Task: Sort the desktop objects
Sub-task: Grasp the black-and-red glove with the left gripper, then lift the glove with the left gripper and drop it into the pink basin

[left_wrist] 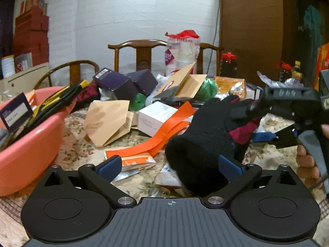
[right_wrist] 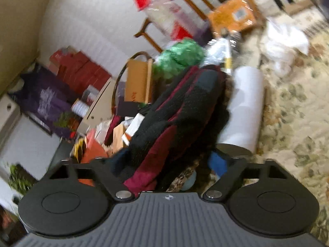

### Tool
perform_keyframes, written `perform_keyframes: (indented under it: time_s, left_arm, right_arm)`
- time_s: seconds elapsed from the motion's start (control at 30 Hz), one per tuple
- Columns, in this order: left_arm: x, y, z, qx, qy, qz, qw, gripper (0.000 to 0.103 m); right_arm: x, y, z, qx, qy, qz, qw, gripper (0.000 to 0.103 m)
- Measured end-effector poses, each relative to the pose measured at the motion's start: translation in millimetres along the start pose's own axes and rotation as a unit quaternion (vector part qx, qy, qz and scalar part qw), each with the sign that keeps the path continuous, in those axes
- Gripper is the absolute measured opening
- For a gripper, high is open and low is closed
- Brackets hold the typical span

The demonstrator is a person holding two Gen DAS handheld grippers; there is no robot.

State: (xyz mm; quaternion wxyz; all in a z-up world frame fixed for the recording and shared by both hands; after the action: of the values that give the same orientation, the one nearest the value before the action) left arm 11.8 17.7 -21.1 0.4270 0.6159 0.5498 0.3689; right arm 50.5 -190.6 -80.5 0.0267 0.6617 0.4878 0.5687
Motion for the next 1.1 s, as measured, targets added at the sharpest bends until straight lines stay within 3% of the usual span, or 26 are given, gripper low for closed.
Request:
perform_keyframes:
  time_s: [0.03, 0.1, 0.23, 0.27, 0.3, 0.33, 0.4, 0.57, 0.87, 1.1]
  left_arm:
    - [-2, 0, 2, 0.001, -0.007, -0.006, 1.0000, 0.103]
    - [-8, 0, 7, 0.001, -0.022, -0.016, 0.9996, 0.103]
    - [-24, 1, 20, 0.002, -0.029, 0.002, 0.9996, 0.103]
    - [-27, 0, 24, 0.003, -0.027, 0.013, 0.9995, 0.094]
    - [-31, -2, 29, 0.007, -0.030, 0.022, 0.9993, 0.065]
    - [-33, -4, 33, 0.020, -0.044, 0.019, 0.9987, 0.051]
    - [-30, -6, 35, 0.025, -0.062, -0.022, 0.9975, 0.036]
    - [-24, 3, 23, 0.019, -0.073, -0.043, 0.9963, 0.034]
    - [-24, 40, -26, -0.048, -0.059, -0.006, 0.9971, 0.035]
    - [-25, 33, -42, -0.051, -0.054, 0.002, 0.9973, 0.035]
  right_arm:
    - [3, -1, 0, -0.002, 0.000, -0.015, 1.000, 0.068]
    - [10, -3, -4, -0.006, 0.013, -0.033, 0.999, 0.052]
    - [21, -9, -6, -0.010, 0.023, -0.072, 0.997, 0.047]
    - [22, -10, -8, -0.012, 0.023, -0.079, 0.997, 0.046]
    - [23, -11, -9, -0.015, 0.021, -0.084, 0.996, 0.045]
    - [24, -12, -10, -0.019, 0.019, -0.089, 0.996, 0.045]
    - [25, -13, -12, -0.027, 0.016, -0.104, 0.994, 0.043]
    - [37, -16, -18, -0.056, 0.016, -0.140, 0.988, 0.040]
    - [89, -20, -68, -0.132, 0.068, -0.211, 0.966, 0.039]
    - [106, -31, -80, -0.127, 0.062, -0.235, 0.962, 0.038]
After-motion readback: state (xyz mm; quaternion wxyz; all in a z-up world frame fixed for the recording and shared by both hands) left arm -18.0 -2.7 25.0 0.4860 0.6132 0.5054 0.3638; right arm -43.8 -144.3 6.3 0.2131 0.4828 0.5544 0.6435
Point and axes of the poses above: each gripper's, at about its wrist camera, not at the fingertips, and z roughly the way its jaws point, x to its left, y to its top, the point moved 5 cm from there along z, roughly the way its jaws point, and after that the axes turned 7 degrees about -x, right-handed, at the moved point
